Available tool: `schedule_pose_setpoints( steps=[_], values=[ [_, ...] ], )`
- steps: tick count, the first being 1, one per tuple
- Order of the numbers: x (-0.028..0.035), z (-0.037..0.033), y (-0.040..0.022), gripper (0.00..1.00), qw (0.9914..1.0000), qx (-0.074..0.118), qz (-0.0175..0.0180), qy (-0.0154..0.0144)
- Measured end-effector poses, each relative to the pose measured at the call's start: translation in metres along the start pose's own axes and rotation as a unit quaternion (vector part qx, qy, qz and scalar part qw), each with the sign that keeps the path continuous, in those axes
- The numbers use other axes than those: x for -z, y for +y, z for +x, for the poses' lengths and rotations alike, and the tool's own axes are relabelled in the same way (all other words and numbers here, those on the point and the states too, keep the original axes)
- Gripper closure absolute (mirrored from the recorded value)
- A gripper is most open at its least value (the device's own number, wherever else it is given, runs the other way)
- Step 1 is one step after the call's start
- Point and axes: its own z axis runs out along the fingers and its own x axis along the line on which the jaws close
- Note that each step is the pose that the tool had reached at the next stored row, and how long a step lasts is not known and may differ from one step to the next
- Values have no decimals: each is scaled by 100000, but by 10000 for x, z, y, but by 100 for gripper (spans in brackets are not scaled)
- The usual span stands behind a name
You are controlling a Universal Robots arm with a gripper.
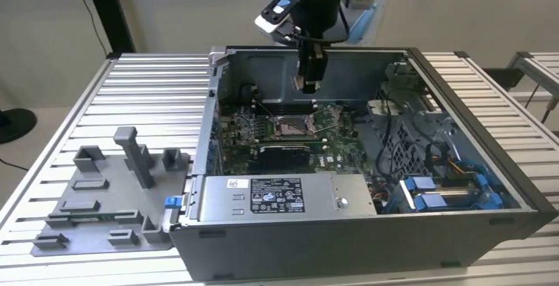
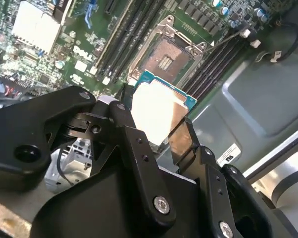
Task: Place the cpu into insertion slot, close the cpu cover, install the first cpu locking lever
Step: 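Place the cpu into insertion slot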
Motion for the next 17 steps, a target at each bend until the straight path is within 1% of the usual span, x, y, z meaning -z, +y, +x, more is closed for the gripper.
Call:
schedule_pose_setpoints(
  steps=[5, 10, 11, 17],
  values=[
    [-53, 140, -22, 100, 100000, -42, 3, -6],
    [-55, 144, -28, 100, 100000, -36, 11, -4],
    [-64, 144, -29, 100, 100000, -39, 7, 1],
    [-171, 140, -50, 100, 100000, -42, 11, -4]
  ],
)
